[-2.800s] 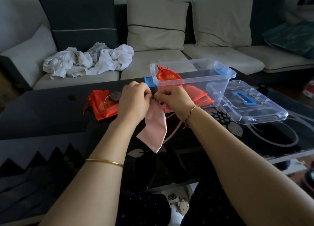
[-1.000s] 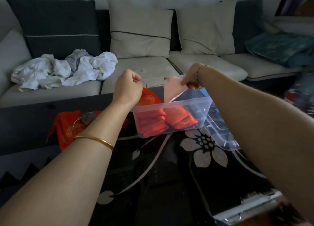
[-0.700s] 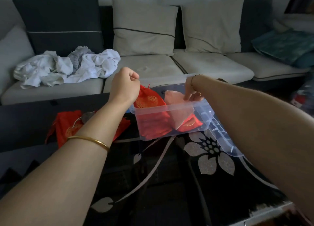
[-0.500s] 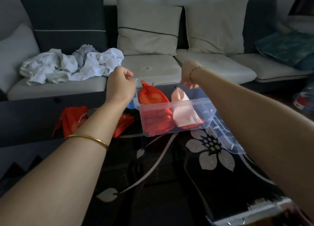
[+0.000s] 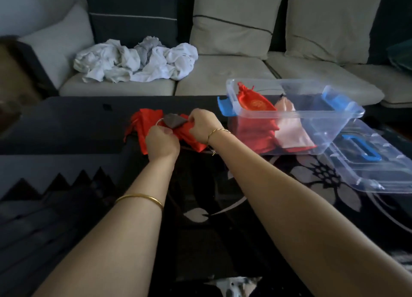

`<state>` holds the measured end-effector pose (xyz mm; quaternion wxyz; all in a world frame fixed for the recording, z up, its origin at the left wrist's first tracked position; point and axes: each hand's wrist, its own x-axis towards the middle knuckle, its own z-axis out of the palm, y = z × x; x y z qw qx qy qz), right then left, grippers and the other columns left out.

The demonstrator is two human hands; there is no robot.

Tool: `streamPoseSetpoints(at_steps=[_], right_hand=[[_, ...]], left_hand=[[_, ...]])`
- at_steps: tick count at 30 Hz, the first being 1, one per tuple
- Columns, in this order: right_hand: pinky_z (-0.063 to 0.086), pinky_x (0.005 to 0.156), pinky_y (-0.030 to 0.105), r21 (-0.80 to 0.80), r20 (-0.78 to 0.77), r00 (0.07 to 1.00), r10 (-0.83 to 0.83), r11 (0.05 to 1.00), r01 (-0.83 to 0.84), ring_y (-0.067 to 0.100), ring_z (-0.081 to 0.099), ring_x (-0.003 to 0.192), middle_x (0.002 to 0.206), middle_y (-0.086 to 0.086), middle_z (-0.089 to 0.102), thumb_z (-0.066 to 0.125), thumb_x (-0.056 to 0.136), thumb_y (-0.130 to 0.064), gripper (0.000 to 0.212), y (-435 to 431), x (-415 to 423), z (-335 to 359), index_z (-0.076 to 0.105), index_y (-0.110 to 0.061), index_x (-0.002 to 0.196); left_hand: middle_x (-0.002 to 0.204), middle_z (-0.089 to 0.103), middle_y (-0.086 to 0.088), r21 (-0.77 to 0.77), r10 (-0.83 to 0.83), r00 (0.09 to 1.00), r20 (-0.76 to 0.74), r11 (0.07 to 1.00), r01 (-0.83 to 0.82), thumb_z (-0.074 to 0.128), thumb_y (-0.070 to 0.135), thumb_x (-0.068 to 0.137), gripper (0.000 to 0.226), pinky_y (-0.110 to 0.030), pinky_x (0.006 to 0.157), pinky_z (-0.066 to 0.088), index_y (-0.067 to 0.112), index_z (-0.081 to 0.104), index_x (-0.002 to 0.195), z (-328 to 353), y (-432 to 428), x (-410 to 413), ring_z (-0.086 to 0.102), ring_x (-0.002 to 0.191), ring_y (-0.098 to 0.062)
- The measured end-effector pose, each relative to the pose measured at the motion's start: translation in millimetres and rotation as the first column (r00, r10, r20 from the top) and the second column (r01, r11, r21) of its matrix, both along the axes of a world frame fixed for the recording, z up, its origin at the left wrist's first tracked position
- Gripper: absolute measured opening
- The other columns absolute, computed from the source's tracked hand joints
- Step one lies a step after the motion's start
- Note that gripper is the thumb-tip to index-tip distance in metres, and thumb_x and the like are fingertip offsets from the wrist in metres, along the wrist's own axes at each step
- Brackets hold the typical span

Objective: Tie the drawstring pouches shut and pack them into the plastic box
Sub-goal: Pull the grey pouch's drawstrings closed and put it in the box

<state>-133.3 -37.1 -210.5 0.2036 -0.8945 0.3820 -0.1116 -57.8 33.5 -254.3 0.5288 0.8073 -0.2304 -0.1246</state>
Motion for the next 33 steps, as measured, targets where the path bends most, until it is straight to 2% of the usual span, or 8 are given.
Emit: streamPoseSetpoints(at_steps=[5,8,13,18,23,26,29,33], right_hand=[[0.043,0.097,0.040,-0.117,-0.009,1.000,0.013,0.993,-0.014,0.034,0.044,0.120,0.129,0.014,0.049,0.047,0.090,-0.012,0.038,-11.8,36.7,-24.1,0.050,-0.015,0.127],[0.039,0.101,0.043,-0.132,-0.167,0.983,0.070,0.987,-0.093,0.034,0.038,0.123,0.130,0.010,0.046,0.047,0.090,-0.016,0.032,-16.2,61.7,-23.6,0.059,-0.025,0.118],[0.045,0.088,0.041,-0.178,-0.337,0.941,0.028,0.980,-0.092,0.034,0.049,0.113,0.122,0.014,0.056,0.043,0.090,-0.009,0.028,-13.6,77.2,-32.6,0.059,-0.010,0.113],[0.046,0.094,0.040,-0.146,-0.190,0.981,0.040,0.987,-0.069,0.033,0.051,0.113,0.121,0.015,0.054,0.045,0.091,-0.009,0.030,-11.3,66.7,-35.8,0.056,-0.003,0.119],[0.033,0.106,0.032,-0.229,-0.003,0.971,0.238,0.945,-0.232,0.026,0.044,0.124,0.129,0.011,0.053,0.044,0.090,-0.007,0.033,8.2,32.8,-16.3,0.059,-0.005,0.119],[0.031,0.108,0.030,-0.277,0.076,0.938,0.340,0.910,-0.307,0.019,0.045,0.124,0.127,0.005,0.057,0.046,0.090,-0.005,0.030,28.7,-10.1,-8.1,0.062,-0.007,0.116],[0.028,0.109,0.027,-0.283,0.041,0.925,0.378,0.892,-0.352,0.016,0.043,0.127,0.133,0.003,0.055,0.045,0.091,-0.005,0.035,45.8,-52.7,-2.3,0.060,-0.009,0.122],[0.043,0.095,0.029,-0.111,0.260,0.959,0.114,0.990,-0.088,0.020,0.057,0.108,0.113,0.006,0.064,0.046,0.083,0.003,0.034,49.3,-98.5,8.4,0.068,-0.010,0.106]], left_hand=[[0.114,0.061,-0.019,0.035,0.023,0.998,-0.054,0.999,-0.022,0.041,0.012,0.089,0.030,-0.045,0.090,0.051,0.001,0.059,0.110,-7.0,8.5,19.7,0.059,0.104,-0.037],[0.113,0.060,-0.017,0.034,0.029,0.997,-0.075,0.999,-0.027,0.042,0.012,0.092,0.027,-0.038,0.081,0.050,0.002,0.059,0.110,-9.5,13.8,27.0,0.059,0.098,-0.032],[0.111,0.059,-0.010,-0.011,0.011,0.995,-0.101,1.000,-0.012,0.041,0.008,0.091,0.027,-0.039,0.082,0.054,0.004,0.061,0.108,-7.0,19.3,32.9,0.057,0.091,-0.027],[0.113,0.060,-0.008,-0.039,-0.006,0.974,-0.228,0.999,-0.003,0.042,0.011,0.092,0.028,-0.043,0.088,0.054,0.006,0.060,0.113,-3.4,20.8,25.8,0.061,0.099,-0.027],[0.085,0.060,-0.004,-0.217,-0.057,0.832,-0.552,0.973,-0.077,0.056,0.025,0.092,0.019,-0.030,0.068,0.054,0.007,0.060,0.098,11.8,22.6,22.3,0.060,0.073,-0.018],[0.079,0.063,-0.002,-0.255,-0.139,0.845,-0.516,0.967,0.003,0.064,0.032,0.087,0.019,-0.028,0.072,0.049,0.014,0.064,0.083,19.3,26.9,14.5,0.062,0.074,-0.017],[0.087,0.066,-0.002,-0.304,-0.244,0.881,-0.404,0.945,0.122,0.062,0.017,0.089,0.012,-0.026,0.072,0.048,0.020,0.065,0.077,26.6,29.2,-4.8,0.063,0.089,-0.020],[0.087,0.064,-0.001,-0.290,-0.388,0.885,-0.259,0.905,0.312,0.056,0.000,0.089,0.019,-0.016,0.065,0.050,0.012,0.065,0.103,36.9,29.2,-33.1,0.061,0.079,-0.012]])
